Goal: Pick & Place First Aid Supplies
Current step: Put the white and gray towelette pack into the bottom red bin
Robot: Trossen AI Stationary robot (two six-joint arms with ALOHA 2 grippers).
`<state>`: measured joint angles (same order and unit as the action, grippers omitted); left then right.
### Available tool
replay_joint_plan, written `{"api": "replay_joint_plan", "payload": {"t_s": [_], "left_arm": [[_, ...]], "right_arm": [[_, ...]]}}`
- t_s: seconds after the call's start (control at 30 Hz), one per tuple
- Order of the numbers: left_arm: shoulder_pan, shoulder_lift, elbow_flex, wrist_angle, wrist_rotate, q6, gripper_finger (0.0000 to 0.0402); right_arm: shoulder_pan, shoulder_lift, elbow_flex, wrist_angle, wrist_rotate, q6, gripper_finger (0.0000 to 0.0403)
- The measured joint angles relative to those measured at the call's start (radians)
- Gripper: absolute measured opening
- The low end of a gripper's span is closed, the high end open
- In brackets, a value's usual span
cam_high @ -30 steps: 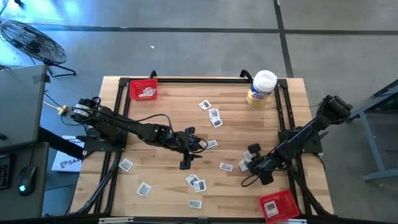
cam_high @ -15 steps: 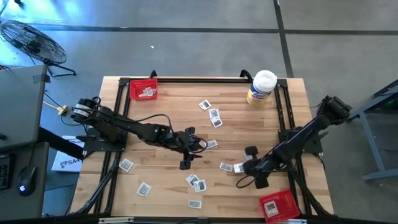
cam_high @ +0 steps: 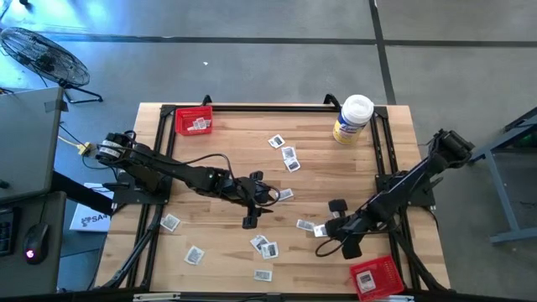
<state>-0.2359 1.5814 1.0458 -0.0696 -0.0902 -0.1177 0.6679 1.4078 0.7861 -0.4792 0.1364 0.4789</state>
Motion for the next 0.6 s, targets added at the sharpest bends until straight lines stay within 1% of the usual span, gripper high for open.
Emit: {"api": "replay_joint_plan", "payload": {"t_s": [0.13,0.23,0.5,0.6], "left_arm": [[0.0,0.0,0.0,0.0,0.0,0.0,0.0179],[0.0,0.0,0.0,0.0,0.0,0.0,0.0179],[0.0,0.0,0.0,0.0,0.0,0.0,0.0179],[0.0,0.0,0.0,0.0,0.0,0.0,0.0179]], "right_arm": [[0.011,0.0,0.041,-0.003,-0.062,0.021,0.0],[0.037,0.0,0.073,-0.02,-0.083,0.037,0.0],[0.136,-0.001,0.163,-0.108,-0.096,0.162,0.0],[0.18,-0.001,0.192,-0.13,-0.147,0.242,0.0]]}}
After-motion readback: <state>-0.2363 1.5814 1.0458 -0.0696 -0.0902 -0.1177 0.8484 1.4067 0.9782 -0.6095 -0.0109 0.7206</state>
